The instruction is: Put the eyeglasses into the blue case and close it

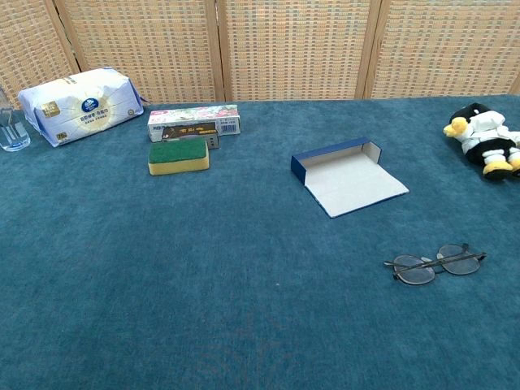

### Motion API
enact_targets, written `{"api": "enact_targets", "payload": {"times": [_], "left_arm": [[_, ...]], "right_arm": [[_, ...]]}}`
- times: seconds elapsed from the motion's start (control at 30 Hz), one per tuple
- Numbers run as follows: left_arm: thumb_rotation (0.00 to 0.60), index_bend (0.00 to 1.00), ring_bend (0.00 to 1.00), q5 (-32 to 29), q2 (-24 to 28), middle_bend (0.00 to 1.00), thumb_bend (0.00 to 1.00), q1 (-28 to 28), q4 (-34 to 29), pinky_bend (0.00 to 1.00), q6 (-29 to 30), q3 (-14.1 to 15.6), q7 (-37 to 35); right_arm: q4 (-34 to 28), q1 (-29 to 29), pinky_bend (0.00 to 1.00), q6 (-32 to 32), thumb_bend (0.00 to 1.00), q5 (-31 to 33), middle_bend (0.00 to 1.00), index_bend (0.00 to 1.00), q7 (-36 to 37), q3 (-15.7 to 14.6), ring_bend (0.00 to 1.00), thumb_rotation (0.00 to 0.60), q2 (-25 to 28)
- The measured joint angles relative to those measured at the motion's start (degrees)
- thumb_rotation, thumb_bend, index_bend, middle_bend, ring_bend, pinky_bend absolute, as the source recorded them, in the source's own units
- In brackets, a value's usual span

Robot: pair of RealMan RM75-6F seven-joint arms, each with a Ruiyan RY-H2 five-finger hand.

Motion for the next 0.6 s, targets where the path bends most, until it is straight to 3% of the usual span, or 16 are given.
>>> {"api": "enact_targets", "payload": {"times": [0.27,0.47,0.6], "left_arm": [[0.600,0.00,0.00,0.65,-0.28,0.00,0.00,0.22,0.16,0.00,0.36,0.31,0.73],[0.600,0.00,0.00,0.64,-0.72,0.00,0.00,0.08,0.31,0.00,0.02,0.41,1.98],[0.600,0.00,0.00,0.31,-0.97,0.00,0.00,-0.06,0.27,0.00,-0.22,0.29,2.63]], "right_arm": [[-0.57,-0.11,0.00,-1.38,0.05,-0.68,0.00,0.01,-0.20,-0.38,0.00,0.600,0.41],[0.00,2.23,0.00,-5.83,0.24,-5.00,0.00,0.22,-0.45,-2.13,0.00,0.600,-0.50],[1.72,5.10,0.00,-9.57,0.30,-7.32,0.00,0.35,-1.44,-2.52,0.00,0.600,-2.38]]}}
